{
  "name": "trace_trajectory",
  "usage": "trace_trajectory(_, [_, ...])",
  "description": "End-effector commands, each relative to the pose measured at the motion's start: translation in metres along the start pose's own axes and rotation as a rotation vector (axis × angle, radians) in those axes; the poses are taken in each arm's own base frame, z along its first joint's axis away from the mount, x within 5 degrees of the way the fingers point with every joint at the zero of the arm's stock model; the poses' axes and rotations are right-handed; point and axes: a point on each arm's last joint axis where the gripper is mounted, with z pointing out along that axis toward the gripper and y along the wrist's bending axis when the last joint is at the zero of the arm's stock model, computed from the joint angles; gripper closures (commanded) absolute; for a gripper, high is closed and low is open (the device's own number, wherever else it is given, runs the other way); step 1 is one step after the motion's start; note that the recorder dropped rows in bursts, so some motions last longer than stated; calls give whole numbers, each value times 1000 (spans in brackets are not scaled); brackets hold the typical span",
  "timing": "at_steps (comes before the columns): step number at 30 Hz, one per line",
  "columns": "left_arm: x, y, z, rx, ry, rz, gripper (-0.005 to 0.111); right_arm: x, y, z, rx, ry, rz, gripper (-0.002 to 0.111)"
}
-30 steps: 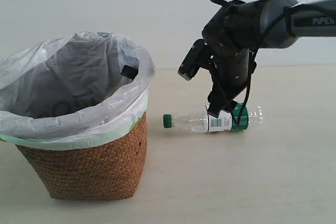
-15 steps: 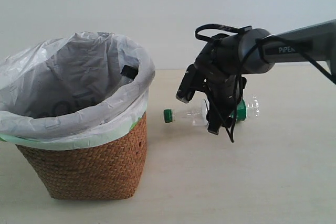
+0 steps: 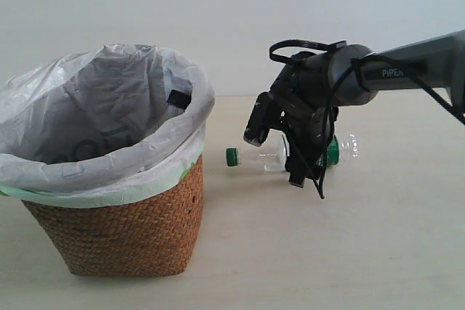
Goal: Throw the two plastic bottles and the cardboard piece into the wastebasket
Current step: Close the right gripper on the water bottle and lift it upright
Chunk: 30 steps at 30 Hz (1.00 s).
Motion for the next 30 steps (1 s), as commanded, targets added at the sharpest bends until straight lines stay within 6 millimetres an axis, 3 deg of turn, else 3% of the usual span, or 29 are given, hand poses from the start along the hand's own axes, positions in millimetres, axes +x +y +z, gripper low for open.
trace_trajectory(1, [0, 0, 0, -3, -7, -1, 103, 8, 15, 13, -99, 84, 38, 34])
trace_trajectory(11, [0, 0, 0, -3, -7, -1, 103, 16, 19, 11, -130, 182, 20, 34])
trace_trajectory(13, [0, 0, 0, -3, -7, -1, 103, 16, 19, 11, -128, 181, 38, 38])
trace_trajectory(15, [0, 0, 0, -3, -7, -1, 103, 16, 19, 11, -124, 178, 51, 52])
trace_trajectory(18, [0, 0, 0, -3, -7, -1, 103, 15, 18, 11, -118, 176, 52, 81])
trace_trajectory(21, [0, 0, 0, -3, -7, -1, 103, 14, 16, 11, -89, 162, 108, 98])
trace_trajectory(26, [0, 0, 0, -3, -7, -1, 103, 12, 11, 7, -58, 126, 195, 94])
trace_trajectory(30, [0, 0, 0, -3, -7, -1, 103, 9, 0, -10, -34, 54, 309, 95])
